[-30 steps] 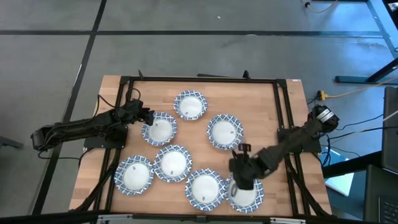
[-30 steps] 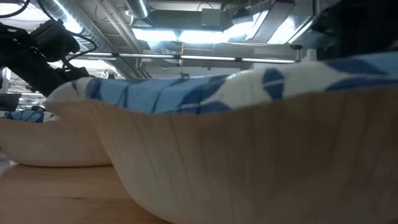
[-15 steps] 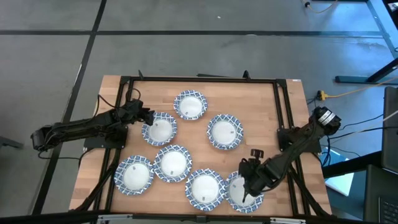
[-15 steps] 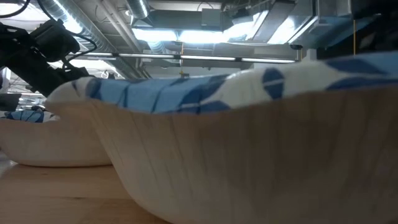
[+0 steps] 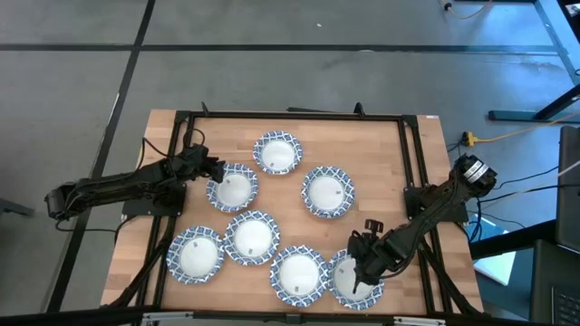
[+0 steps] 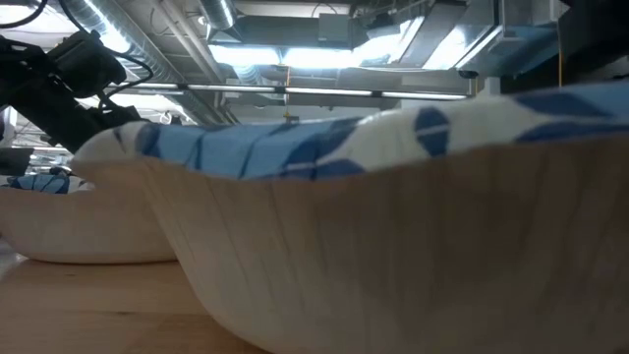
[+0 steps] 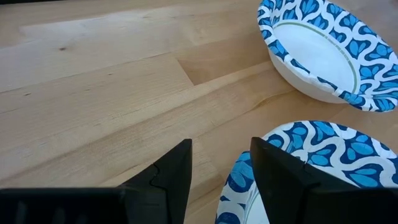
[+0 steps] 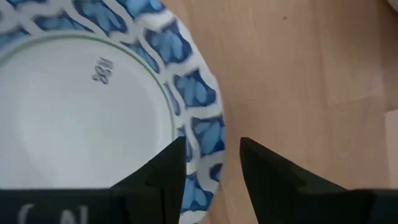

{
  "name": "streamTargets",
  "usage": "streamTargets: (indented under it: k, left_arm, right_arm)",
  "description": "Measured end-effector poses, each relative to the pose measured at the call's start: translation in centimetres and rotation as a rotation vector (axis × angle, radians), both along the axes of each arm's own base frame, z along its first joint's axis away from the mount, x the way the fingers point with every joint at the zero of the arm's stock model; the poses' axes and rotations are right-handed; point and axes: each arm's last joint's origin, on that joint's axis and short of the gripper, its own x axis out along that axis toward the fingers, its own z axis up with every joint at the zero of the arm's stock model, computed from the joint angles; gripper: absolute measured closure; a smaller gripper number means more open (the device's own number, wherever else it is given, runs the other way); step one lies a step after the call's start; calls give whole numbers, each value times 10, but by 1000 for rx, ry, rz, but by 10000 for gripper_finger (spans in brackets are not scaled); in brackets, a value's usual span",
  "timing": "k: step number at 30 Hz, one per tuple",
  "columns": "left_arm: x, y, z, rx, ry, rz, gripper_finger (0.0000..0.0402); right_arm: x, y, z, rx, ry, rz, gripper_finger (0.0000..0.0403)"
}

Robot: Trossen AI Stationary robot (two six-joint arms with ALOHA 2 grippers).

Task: Nest bowls inside each other
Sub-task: Stack the white patterned bowl on the white patterned bowl

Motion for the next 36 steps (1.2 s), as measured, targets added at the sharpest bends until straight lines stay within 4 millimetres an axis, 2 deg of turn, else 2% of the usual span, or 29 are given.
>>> streamTargets:
  k: [9, 12, 15, 21, 28, 36]
  left_arm:
    - [0, 0, 0, 0, 0, 0, 244]
    - [0, 0, 0, 0, 0, 0, 244]
    - [0, 0, 0, 0, 0, 0, 244]
    - [0, 0, 0, 0, 0, 0, 244]
    - [0, 0, 0, -1, 0, 0, 244]
    - [0, 0, 0, 0, 0, 1, 244]
  right_arm:
    - [2, -10, -13, 30, 7, -26, 252]
    - [4, -12, -13, 32, 8, -32, 265]
    - [6, -14, -13, 36, 16, -25, 298]
    - [9, -18, -13, 70, 53, 10, 388]
    - [11, -22, -9, 58, 88, 26, 393]
    - [21, -22, 19, -20, 74, 35, 393]
